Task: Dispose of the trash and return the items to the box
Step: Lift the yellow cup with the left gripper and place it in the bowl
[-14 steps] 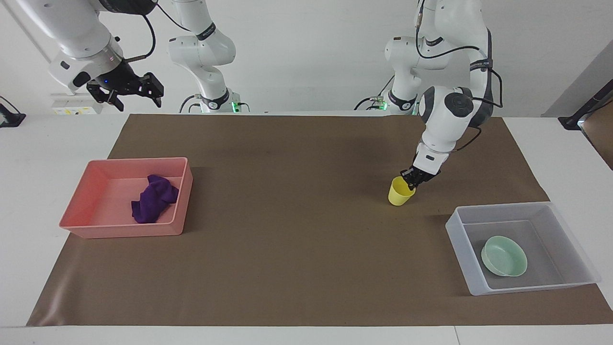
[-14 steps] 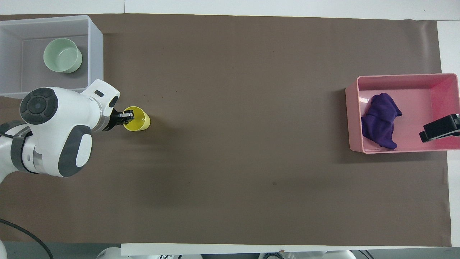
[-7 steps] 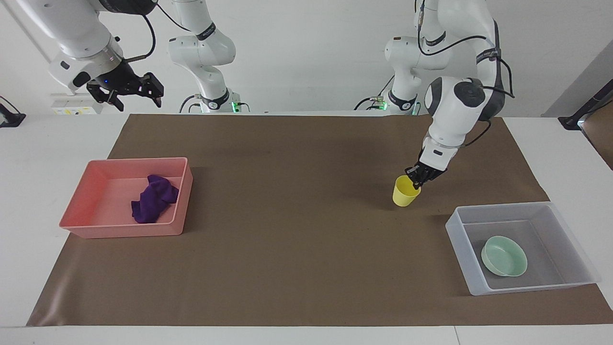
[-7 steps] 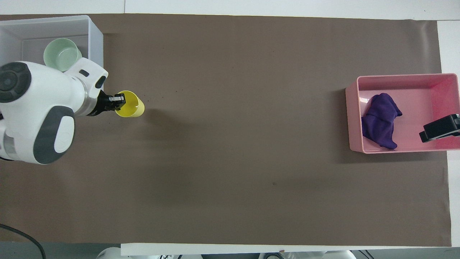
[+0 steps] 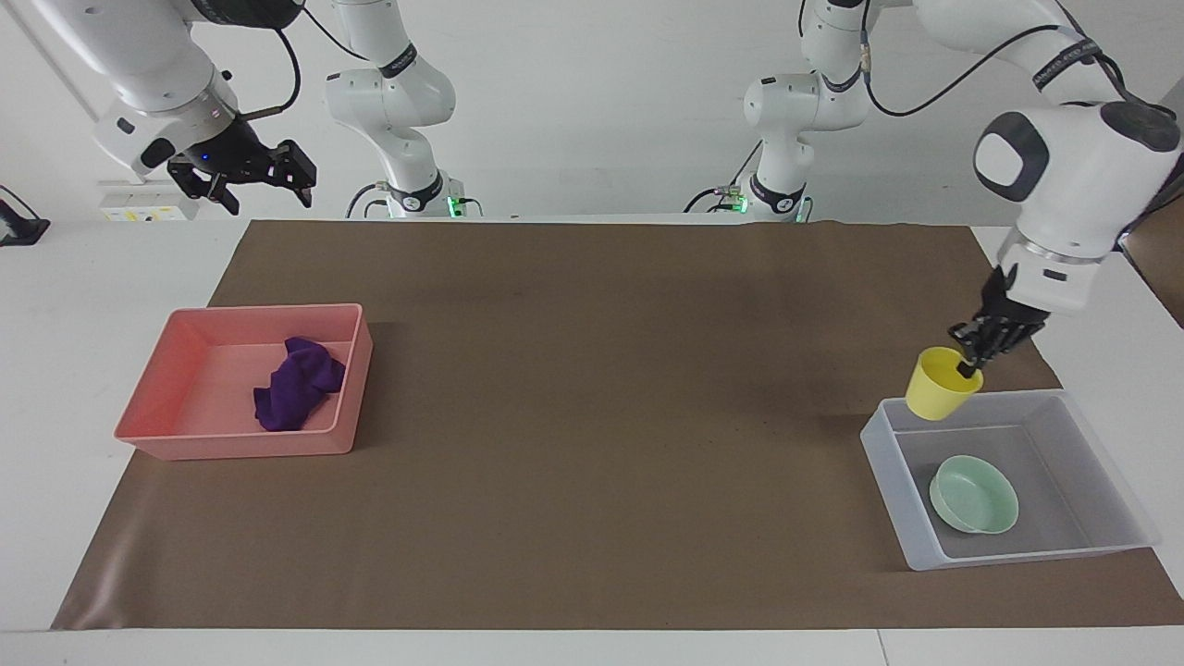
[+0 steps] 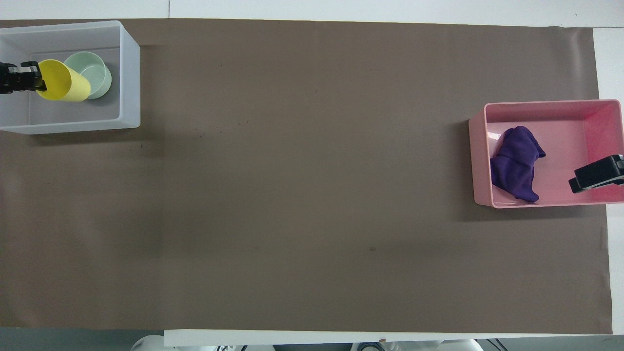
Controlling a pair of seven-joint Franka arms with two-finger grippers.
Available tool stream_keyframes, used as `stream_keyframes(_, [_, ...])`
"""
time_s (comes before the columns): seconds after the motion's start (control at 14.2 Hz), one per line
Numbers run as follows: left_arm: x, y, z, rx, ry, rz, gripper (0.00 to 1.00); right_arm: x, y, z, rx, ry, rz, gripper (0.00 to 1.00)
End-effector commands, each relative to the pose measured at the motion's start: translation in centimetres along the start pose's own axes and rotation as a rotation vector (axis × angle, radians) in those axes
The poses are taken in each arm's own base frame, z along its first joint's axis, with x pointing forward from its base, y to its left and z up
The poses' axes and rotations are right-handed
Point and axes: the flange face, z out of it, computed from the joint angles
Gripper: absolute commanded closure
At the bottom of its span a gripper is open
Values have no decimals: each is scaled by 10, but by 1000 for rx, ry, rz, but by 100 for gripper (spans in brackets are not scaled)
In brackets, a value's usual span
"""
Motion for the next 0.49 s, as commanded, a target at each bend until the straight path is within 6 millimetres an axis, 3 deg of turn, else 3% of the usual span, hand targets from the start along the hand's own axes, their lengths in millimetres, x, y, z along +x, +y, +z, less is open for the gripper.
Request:
stream_keyframes(0.0, [41,-23,54,25,24,1,100,-5,3,2,-1,0,-13,0])
stream_keyframes(0.28, [47,-16,109,28,69,16,100,-5,3,3,0,-3,-13,0])
stream_keyframes(0.35, [42,-16,116,32,50,25,84,-5,3,2,-1,-1,-13,0])
stream_keyframes(0.42, [42,-13,115,50,42,47,17,-6,3,1,-1,0,-13,0])
